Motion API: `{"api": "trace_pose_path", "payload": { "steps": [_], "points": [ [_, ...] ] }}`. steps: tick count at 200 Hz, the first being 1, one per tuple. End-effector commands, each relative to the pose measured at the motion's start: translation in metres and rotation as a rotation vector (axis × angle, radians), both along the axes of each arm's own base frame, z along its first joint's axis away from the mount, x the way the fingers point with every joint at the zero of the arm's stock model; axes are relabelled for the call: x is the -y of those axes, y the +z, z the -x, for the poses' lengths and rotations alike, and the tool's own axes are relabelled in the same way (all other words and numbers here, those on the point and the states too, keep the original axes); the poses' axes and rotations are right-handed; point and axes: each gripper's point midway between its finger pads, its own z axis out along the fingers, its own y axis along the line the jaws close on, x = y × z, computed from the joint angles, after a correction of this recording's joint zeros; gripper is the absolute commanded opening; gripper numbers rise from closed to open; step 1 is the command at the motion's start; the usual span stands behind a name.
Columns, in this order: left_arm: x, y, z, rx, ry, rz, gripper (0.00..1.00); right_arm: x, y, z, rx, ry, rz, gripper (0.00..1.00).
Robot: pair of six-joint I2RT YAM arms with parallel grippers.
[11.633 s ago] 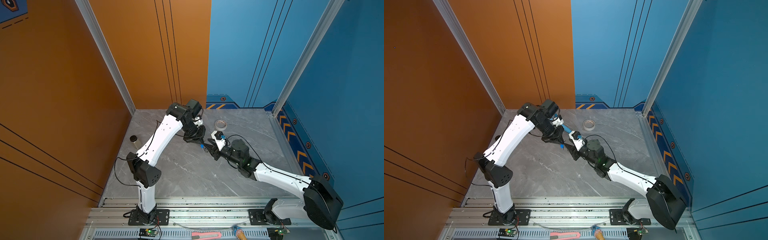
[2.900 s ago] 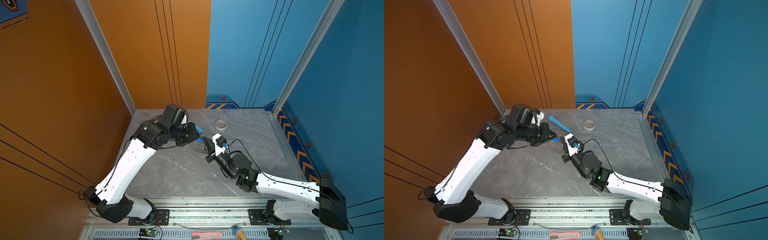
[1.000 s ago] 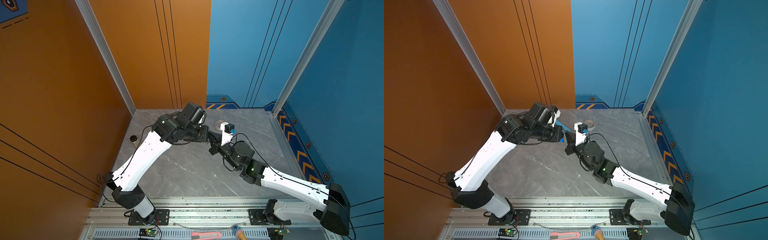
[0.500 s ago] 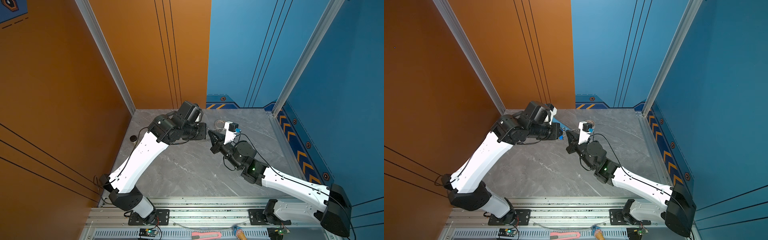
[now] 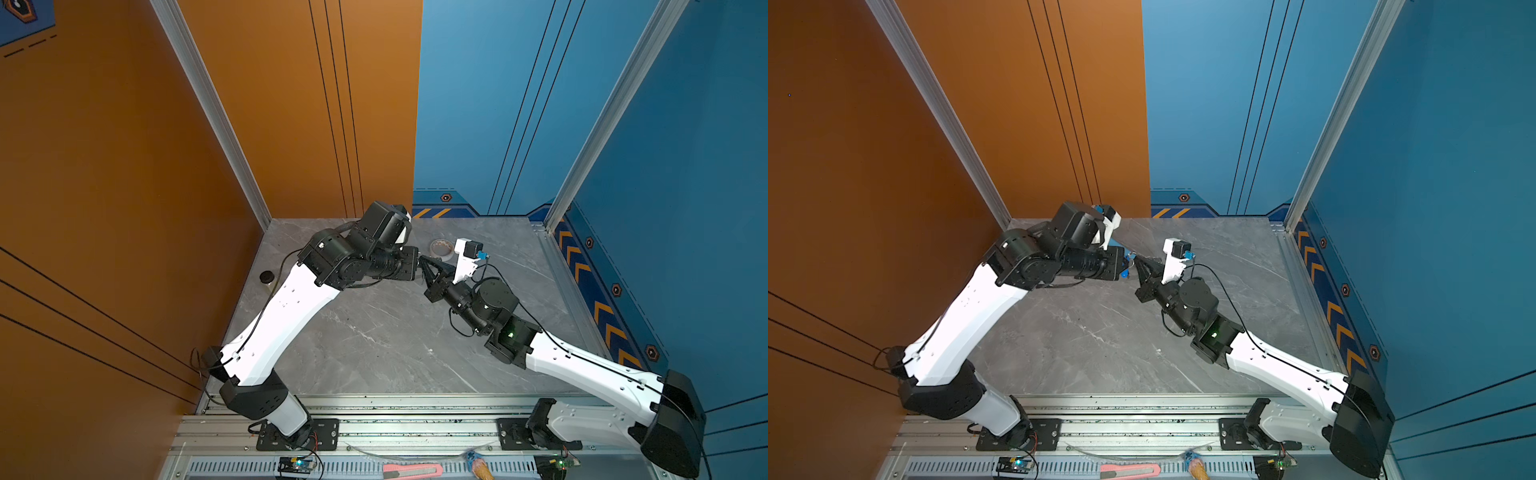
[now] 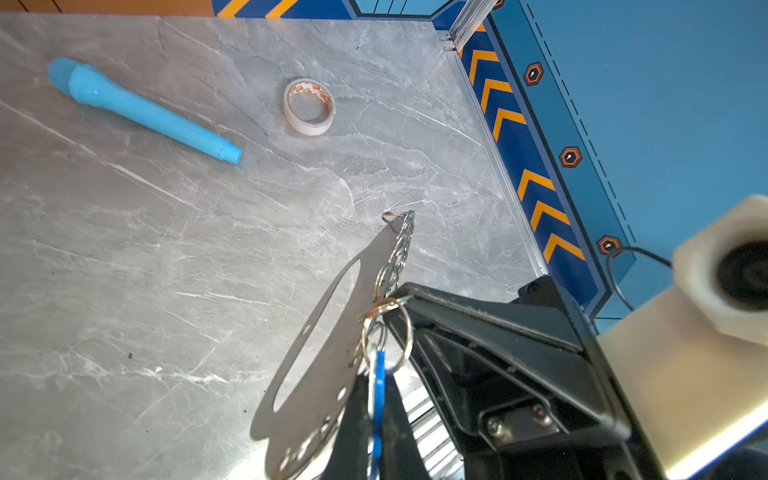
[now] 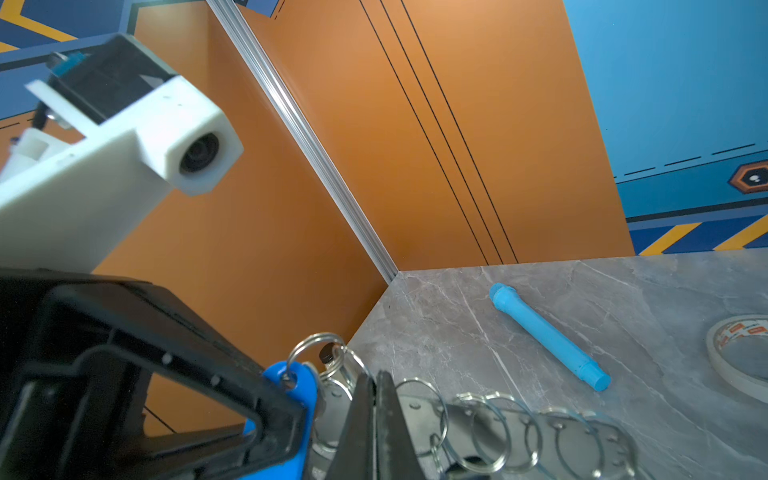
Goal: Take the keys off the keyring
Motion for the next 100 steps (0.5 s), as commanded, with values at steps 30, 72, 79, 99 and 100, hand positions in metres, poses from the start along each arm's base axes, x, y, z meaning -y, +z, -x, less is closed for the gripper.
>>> {"api": "trace_pose_path", "payload": {
  "steps": [30,72,79,99,100],
  "points": [
    [-0.017,-0.021,0.015,-0.012,-0.078,-0.19,0.0,0.023,0.033,-0.01,0.033,-0.077,-0.003,0.0],
    [-0.006,-0.023,0.012,-0.008,-0.118,-0.199,0.0,0.014,0.041,-0.004,0.069,-0.043,0.042,0.0],
    [-0.004,-0.024,0.012,-0.007,-0.126,-0.203,0.0,0.013,0.043,-0.002,0.075,-0.041,0.05,0.0],
    [-0.001,-0.025,0.012,-0.008,-0.143,-0.209,0.0,0.01,0.045,0.0,0.084,-0.022,0.069,0.0],
    [-0.001,-0.025,0.012,-0.007,-0.144,-0.209,0.0,0.01,0.045,0.0,0.084,-0.021,0.069,0.0]
  ]
}}
